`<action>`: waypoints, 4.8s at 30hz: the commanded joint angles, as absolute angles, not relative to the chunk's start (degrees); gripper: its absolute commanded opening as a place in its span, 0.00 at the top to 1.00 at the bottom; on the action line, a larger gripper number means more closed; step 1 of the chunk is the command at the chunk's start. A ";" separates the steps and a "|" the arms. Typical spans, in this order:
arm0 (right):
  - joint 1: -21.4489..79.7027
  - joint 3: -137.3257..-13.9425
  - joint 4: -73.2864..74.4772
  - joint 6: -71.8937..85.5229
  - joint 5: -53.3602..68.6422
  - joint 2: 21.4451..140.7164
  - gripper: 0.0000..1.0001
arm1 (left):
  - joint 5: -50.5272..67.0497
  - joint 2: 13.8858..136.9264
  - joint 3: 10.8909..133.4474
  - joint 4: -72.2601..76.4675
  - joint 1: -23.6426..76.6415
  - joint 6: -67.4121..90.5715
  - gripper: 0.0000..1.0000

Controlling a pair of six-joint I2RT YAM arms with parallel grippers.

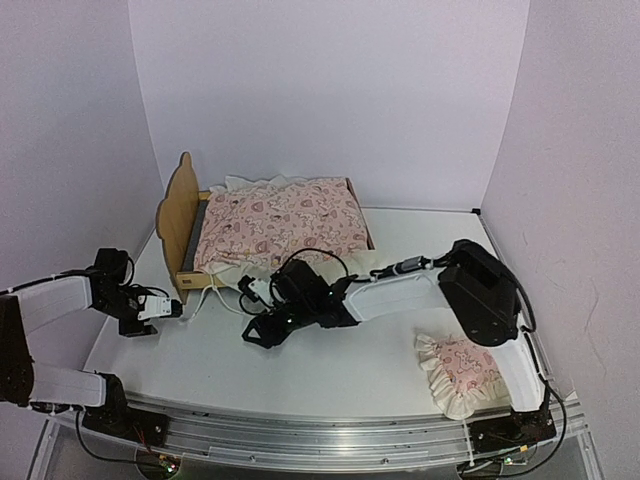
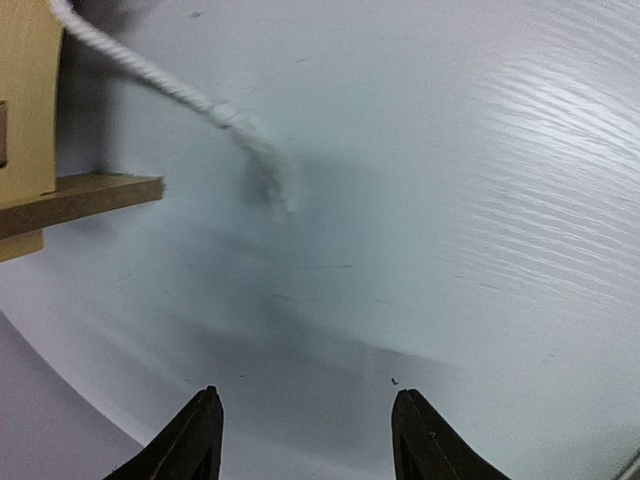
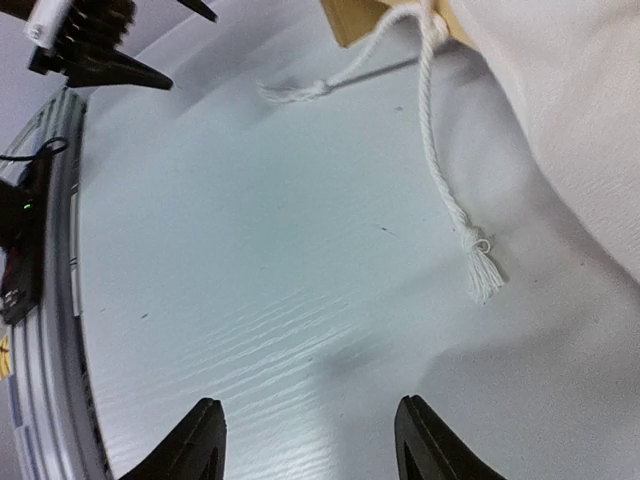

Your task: Set up the pet bed

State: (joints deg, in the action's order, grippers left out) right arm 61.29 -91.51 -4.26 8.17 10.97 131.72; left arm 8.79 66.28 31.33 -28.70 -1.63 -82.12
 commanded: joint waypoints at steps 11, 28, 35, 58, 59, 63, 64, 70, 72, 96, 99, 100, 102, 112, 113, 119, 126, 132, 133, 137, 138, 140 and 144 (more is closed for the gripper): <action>40.90 -93.51 29.81 22.27 2.06 109.02 0.62 | 8.13 73.48 57.14 -34.62 23.47 -48.38 0.38; 32.00 -93.61 31.73 22.94 -0.44 111.90 0.54 | -3.60 91.16 64.98 -24.21 24.35 -52.73 0.80; 31.42 -93.93 31.73 23.12 1.00 112.80 0.54 | -2.85 86.43 65.48 -28.84 23.55 -51.59 1.00; 31.39 -93.94 31.73 23.37 5.75 114.85 0.57 | 1.10 84.15 65.63 -32.96 22.00 -55.70 1.00; 31.41 -93.95 31.73 23.27 5.69 114.70 0.57 | -0.19 83.06 64.89 -33.27 21.02 -57.51 1.00; 31.42 -93.65 31.73 23.22 6.20 114.12 0.58 | -4.20 79.38 63.10 -35.20 16.57 -64.42 1.00; 31.45 -93.51 31.73 23.35 6.43 114.11 0.58 | -4.75 78.69 62.91 -36.03 16.27 -65.44 1.00; 31.45 -92.28 31.73 24.37 8.23 114.67 0.60 | -5.33 73.87 57.14 -38.59 16.08 -71.12 1.00; 31.42 -92.12 31.73 24.43 8.50 114.55 0.61 | -4.74 72.33 54.39 -39.64 16.08 -75.05 1.00; 30.38 -92.01 31.90 23.63 12.15 112.11 1.00 | 10.87 66.30 51.90 -36.59 6.13 -77.25 1.00; 30.41 -91.56 31.89 23.92 14.95 112.52 0.99 | 9.93 61.55 45.25 -34.44 6.11 -86.54 0.84; 30.46 -91.48 31.91 24.05 15.51 112.56 0.97 | 10.32 59.94 43.76 -33.87 6.08 -88.54 0.72; 30.41 -91.04 32.05 24.01 15.78 112.09 0.93 | 11.22 57.16 41.80 -33.08 6.13 -91.73 0.54; 30.31 -94.50 35.24 19.08 6.46 106.95 0.53 | 22.57 57.22 55.37 -42.54 6.21 -77.15 0.34; 30.24 -95.82 35.21 18.88 5.45 107.40 0.53 | 24.76 58.31 58.75 -41.86 6.23 -71.17 0.32; 29.88 -108.07 35.16 19.20 2.82 117.37 0.53 | 20.13 68.78 76.30 -36.86 6.20 -28.68 0.30; 29.75 -120.84 35.12 18.36 -5.93 130.56 0.63 | 2.22 77.08 85.54 -39.08 6.20 -15.43 0.18; 29.65 -118.03 35.16 19.33 -6.12 132.17 0.78 | -0.86 78.06 84.80 -38.51 6.23 -13.42 0.15; 29.65 -116.12 35.16 19.77 -5.38 131.17 0.81 | -1.19 78.10 84.30 -38.37 6.21 -13.40 0.15; 29.88 -106.12 35.18 22.38 -3.68 125.30 0.88 | -1.52 78.25 82.48 -37.24 6.22 -14.11 0.15; 30.28 -103.56 35.21 22.94 -3.78 123.49 0.88 | -0.71 78.27 82.22 -36.89 6.18 -14.72 0.14; 31.74 -97.52 35.19 24.23 -4.68 119.50 0.89 | 2.34 78.54 82.29 -36.50 6.19 -16.14 0.14; 36.88 -85.63 35.69 30.06 -7.30 109.37 0.90 | 5.48 80.32 84.96 -37.44 6.22 -18.59 0.14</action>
State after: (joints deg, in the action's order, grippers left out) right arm 31.62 -95.39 27.62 24.41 -7.50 119.18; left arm 1.93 79.15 82.37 -38.37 6.31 -16.29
